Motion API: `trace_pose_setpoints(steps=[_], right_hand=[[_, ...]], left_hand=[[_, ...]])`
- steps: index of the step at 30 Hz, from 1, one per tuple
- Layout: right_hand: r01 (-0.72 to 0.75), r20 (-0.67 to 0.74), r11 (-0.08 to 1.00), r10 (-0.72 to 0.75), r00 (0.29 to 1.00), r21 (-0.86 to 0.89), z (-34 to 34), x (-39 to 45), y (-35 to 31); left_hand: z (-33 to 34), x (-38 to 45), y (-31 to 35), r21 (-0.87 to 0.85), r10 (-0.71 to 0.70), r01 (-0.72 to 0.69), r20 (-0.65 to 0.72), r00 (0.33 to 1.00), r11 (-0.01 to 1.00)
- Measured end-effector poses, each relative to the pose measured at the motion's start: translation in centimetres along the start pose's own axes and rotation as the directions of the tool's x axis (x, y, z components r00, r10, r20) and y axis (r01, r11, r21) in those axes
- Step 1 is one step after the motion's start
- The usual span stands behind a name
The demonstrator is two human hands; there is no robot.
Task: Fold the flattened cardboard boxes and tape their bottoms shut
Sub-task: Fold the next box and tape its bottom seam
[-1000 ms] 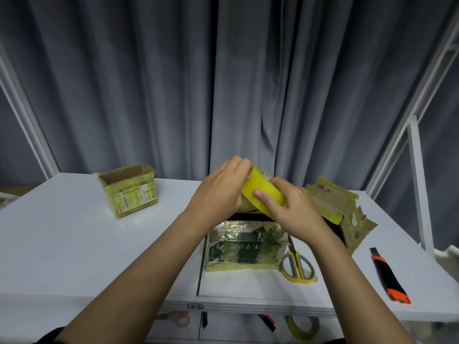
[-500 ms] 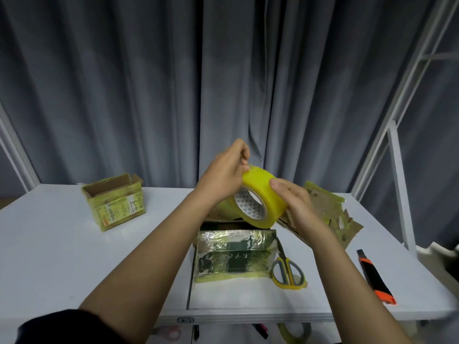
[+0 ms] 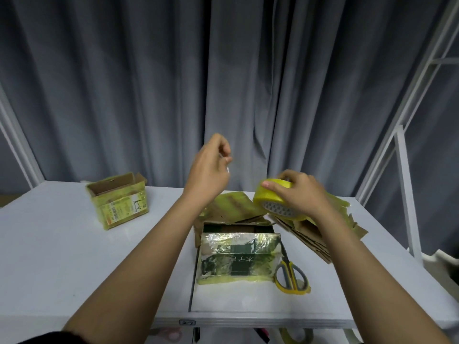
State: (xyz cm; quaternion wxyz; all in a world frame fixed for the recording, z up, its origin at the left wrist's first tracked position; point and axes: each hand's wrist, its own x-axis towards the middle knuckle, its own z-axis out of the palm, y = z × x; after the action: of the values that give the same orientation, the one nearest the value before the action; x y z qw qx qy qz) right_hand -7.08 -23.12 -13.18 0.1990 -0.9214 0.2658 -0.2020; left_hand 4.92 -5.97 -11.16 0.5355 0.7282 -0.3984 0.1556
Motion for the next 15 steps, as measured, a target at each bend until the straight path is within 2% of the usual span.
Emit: trace_pose_setpoints(steps=[3, 5, 7, 10, 12, 14, 15], right_hand=[[0.003, 0.086, 0.932, -0.037, 0.996, 0.362, -0.6, 0.4, 0.3], [0.022, 0.148, 0.889, -0.101, 0.984, 0.458, -0.7, 0.7, 0.1], [0.026, 0.201, 0.882, -0.137, 0.97, 0.471, -0.8, 0.8, -0.4], [0.082, 0.172, 0.931, -0.151, 0.974, 0.356, -0.4, 1.2, -1.1], [0.16, 0.181, 0.98, -0.18, 0.967, 0.117, 0.0, 1.0, -1.9], [0.263, 0.229, 0.959, -0.234, 0.945, -0.102, 0.4, 0.8, -2.7], [0.3, 0.247, 0.943, -0.258, 0.934, -0.148, 0.7, 0.8, -3.0]], left_hand=[[-0.3, 0.0, -1.7, -0.035, -0.115, 0.114, -0.021, 0.993, 0.993], [-0.6, -0.3, -2.8, -0.037, -0.139, 0.14, 0.023, 0.99, 0.989], [-1.0, -0.8, -3.8, -0.076, -0.212, 0.218, 0.077, 0.974, 0.973], [-1.6, -2.1, -5.4, -0.137, -0.309, 0.324, 0.121, 0.943, 0.936], [-1.8, -3.2, -6.4, -0.141, -0.365, 0.385, 0.151, 0.919, 0.912], [-1.7, -4.5, -7.4, -0.126, -0.416, 0.44, 0.179, 0.892, 0.889], [-1.6, -5.1, -7.9, -0.129, -0.436, 0.462, 0.183, 0.881, 0.878]])
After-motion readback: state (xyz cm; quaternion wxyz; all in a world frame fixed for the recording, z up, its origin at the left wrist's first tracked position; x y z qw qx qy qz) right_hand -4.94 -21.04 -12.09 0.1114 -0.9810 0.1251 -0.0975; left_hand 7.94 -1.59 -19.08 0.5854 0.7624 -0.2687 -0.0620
